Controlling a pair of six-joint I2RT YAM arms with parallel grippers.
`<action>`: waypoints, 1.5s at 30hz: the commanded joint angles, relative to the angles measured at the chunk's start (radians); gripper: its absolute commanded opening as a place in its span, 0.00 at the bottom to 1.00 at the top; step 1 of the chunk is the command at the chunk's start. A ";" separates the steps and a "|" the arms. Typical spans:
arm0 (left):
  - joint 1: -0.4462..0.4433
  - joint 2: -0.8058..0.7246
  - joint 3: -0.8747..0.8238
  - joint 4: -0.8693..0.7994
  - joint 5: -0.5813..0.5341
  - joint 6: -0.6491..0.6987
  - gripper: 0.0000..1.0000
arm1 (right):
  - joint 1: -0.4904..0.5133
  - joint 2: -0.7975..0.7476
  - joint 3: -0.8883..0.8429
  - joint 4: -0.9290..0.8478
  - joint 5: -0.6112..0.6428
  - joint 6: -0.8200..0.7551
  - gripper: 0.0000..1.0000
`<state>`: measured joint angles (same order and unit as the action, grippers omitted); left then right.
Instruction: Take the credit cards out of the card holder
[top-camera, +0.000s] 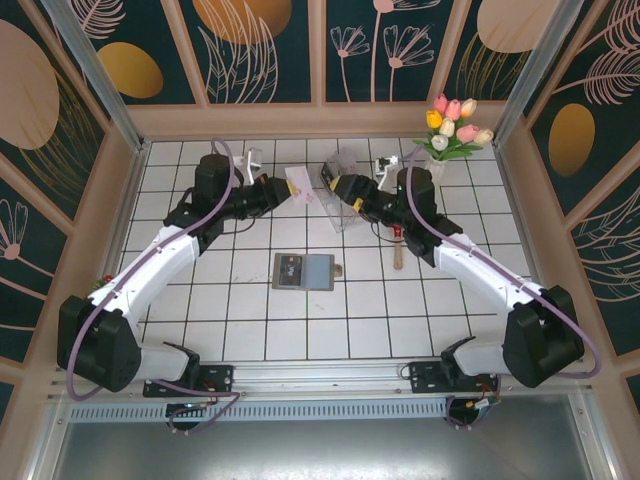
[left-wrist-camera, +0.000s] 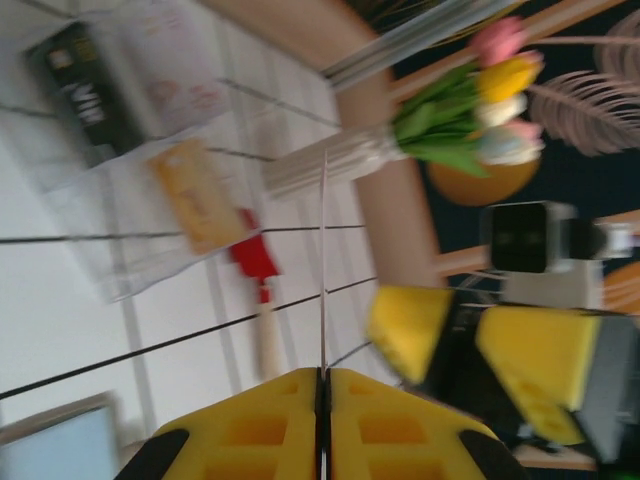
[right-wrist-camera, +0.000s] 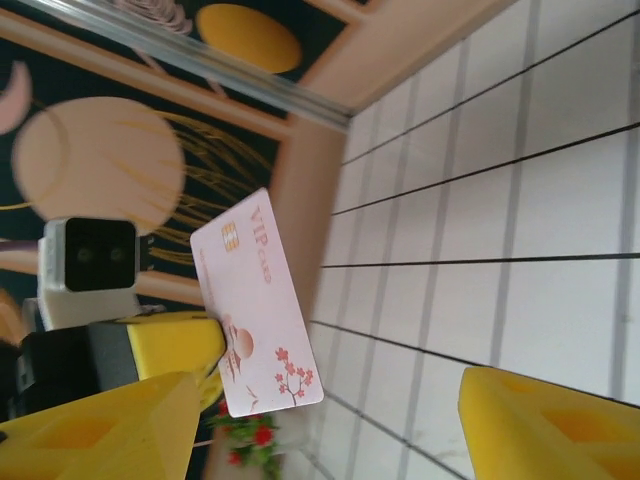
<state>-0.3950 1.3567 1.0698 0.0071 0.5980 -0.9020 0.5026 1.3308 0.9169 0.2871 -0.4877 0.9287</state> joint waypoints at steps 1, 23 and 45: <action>0.001 0.015 0.035 0.197 0.128 -0.142 0.11 | -0.006 0.042 0.012 0.220 -0.130 0.100 0.71; 0.004 0.022 0.013 0.299 0.189 -0.240 0.12 | -0.005 0.154 0.019 0.610 -0.241 0.325 0.13; 0.028 -0.143 -0.251 -0.138 -0.272 0.137 0.98 | -0.010 0.027 0.196 -0.352 0.275 -0.662 0.00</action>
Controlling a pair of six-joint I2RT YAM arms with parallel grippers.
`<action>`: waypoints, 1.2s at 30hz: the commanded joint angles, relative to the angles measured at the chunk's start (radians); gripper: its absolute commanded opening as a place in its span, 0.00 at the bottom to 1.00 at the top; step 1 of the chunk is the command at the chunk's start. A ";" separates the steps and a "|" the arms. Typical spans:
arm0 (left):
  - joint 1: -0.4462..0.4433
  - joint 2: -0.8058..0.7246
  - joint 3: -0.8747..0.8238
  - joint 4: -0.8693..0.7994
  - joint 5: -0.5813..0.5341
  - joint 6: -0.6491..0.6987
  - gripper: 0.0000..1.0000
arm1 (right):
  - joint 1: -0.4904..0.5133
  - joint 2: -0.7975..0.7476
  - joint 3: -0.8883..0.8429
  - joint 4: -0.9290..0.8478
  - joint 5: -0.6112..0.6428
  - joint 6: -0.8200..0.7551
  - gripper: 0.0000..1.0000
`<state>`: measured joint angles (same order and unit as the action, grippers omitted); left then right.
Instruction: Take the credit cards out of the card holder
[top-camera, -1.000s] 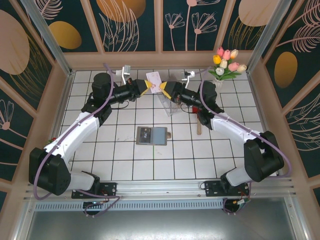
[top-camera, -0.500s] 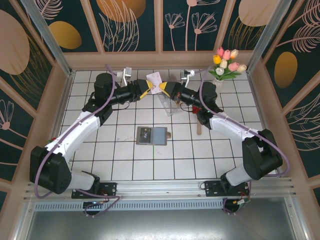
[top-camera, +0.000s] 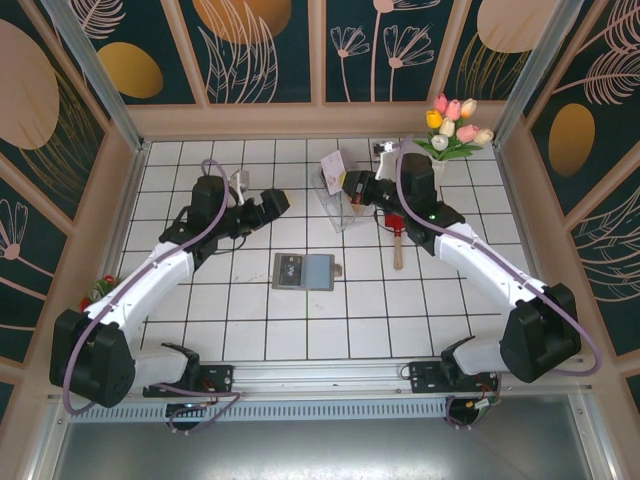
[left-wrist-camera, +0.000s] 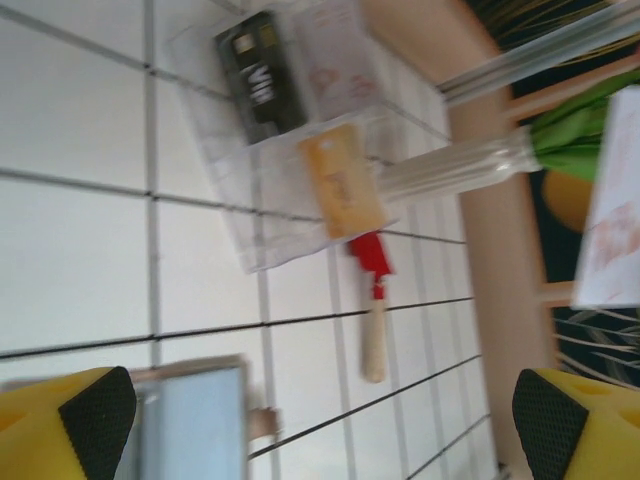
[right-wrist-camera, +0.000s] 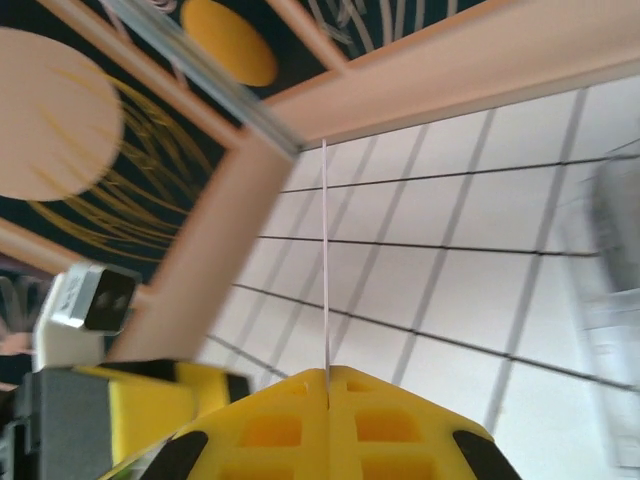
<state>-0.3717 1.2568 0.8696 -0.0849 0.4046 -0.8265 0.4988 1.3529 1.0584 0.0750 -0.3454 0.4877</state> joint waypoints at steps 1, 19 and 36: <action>0.005 -0.057 -0.078 -0.042 -0.086 0.069 0.98 | -0.009 0.019 0.070 -0.149 0.151 -0.257 0.00; 0.005 0.036 -0.072 -0.081 -0.230 0.093 0.99 | -0.111 0.516 0.526 -0.269 0.227 -0.570 0.00; 0.005 0.135 -0.043 -0.075 -0.223 0.105 0.98 | -0.122 0.691 0.646 -0.323 0.185 -0.551 0.00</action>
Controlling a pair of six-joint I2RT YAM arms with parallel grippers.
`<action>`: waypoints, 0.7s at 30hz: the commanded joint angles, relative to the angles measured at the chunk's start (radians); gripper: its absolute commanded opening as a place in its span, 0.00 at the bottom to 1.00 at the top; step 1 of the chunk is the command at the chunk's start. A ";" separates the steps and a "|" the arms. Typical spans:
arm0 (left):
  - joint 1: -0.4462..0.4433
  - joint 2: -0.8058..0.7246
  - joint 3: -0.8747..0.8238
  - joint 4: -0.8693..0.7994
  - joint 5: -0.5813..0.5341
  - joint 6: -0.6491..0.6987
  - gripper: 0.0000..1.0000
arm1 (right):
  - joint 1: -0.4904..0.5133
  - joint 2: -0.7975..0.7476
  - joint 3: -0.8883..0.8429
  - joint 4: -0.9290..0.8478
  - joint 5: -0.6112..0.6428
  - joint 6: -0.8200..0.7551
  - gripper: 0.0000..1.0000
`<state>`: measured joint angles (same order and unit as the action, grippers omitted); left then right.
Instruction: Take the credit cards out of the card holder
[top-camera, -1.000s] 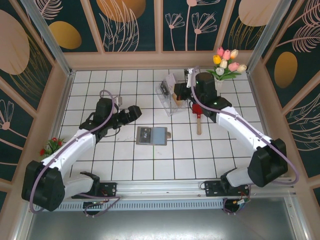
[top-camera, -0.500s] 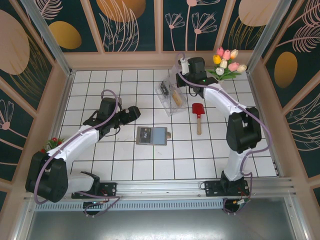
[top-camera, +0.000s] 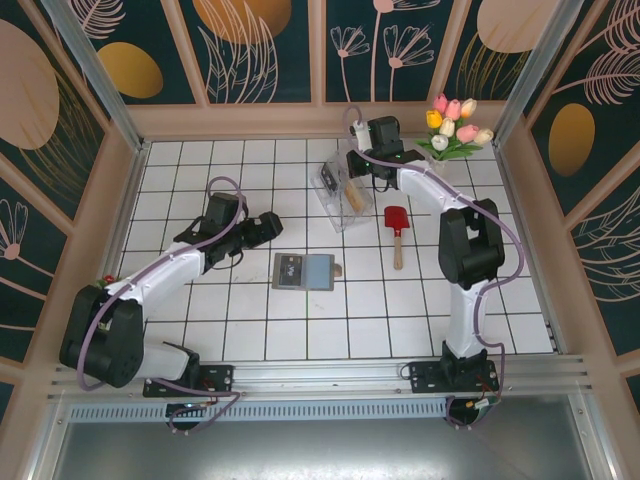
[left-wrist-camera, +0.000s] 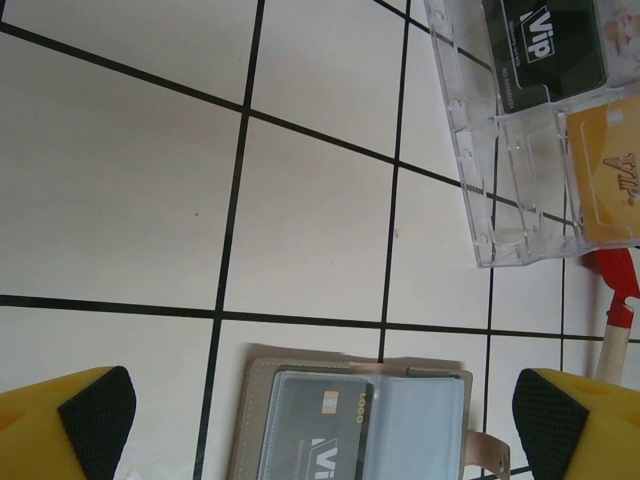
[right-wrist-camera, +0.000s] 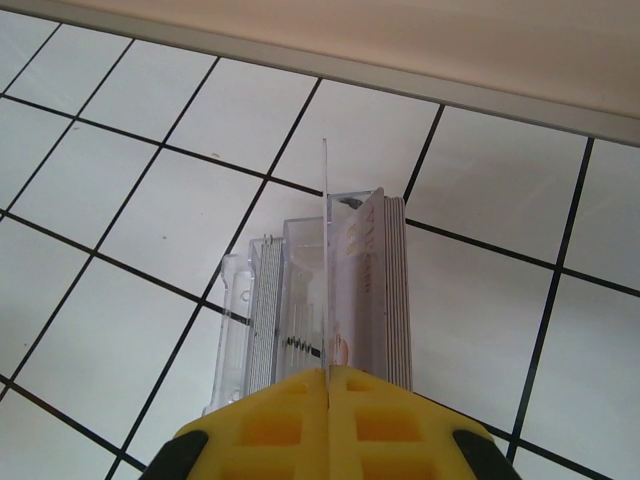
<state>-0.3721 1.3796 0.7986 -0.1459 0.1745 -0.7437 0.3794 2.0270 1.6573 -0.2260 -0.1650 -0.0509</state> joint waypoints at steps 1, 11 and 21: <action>0.005 0.015 0.027 -0.011 0.012 0.021 0.98 | -0.003 0.019 0.050 -0.025 0.005 -0.012 0.00; 0.006 0.025 0.006 0.019 0.051 0.011 0.99 | -0.003 0.077 0.131 -0.097 0.012 -0.016 0.00; 0.005 0.016 -0.018 0.048 0.085 -0.004 0.99 | -0.003 0.096 0.149 -0.130 0.038 -0.031 0.00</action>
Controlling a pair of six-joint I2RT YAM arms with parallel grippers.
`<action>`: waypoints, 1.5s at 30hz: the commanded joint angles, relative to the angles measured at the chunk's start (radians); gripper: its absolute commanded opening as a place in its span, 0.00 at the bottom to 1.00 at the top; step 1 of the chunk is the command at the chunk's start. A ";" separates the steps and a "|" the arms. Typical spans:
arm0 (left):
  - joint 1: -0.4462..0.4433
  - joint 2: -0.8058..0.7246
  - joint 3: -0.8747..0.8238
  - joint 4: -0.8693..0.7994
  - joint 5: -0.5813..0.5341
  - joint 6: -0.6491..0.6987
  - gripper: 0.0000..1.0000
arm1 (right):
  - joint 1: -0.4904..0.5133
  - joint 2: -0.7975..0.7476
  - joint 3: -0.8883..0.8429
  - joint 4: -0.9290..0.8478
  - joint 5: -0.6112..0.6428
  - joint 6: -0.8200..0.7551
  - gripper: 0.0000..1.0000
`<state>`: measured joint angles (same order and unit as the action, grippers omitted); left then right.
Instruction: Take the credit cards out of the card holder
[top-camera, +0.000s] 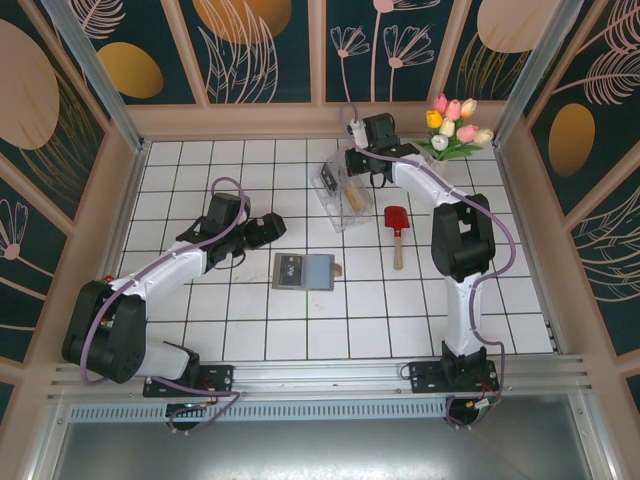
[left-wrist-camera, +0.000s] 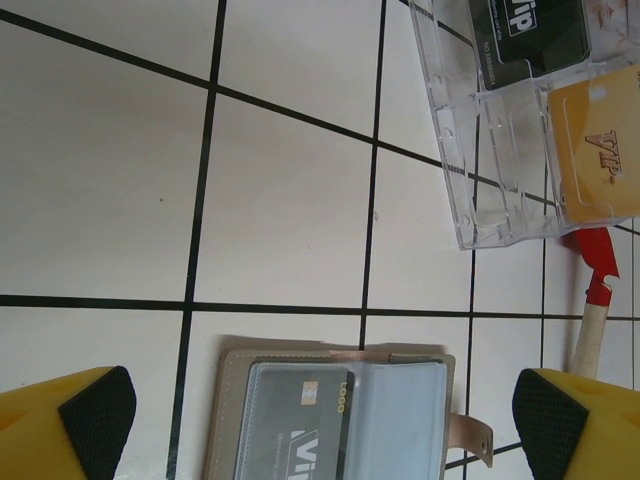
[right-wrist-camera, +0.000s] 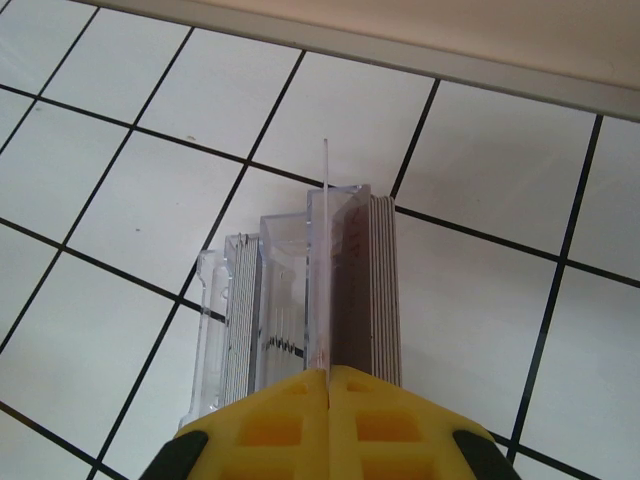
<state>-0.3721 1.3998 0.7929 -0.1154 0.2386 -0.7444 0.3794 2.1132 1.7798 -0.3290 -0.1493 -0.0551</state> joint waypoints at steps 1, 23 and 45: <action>0.006 -0.002 -0.012 0.017 0.021 -0.002 0.99 | -0.001 0.010 0.026 -0.028 0.021 -0.030 0.00; 0.004 -0.024 0.000 -0.039 0.041 0.035 0.99 | 0.007 -0.122 0.052 -0.117 0.041 0.121 0.39; -0.095 0.112 -0.017 -0.035 0.115 -0.013 0.72 | 0.356 -0.536 -0.675 0.049 -0.039 0.917 0.49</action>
<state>-0.4549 1.4879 0.7868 -0.1581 0.3408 -0.7444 0.7040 1.5562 1.1172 -0.3225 -0.1917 0.7475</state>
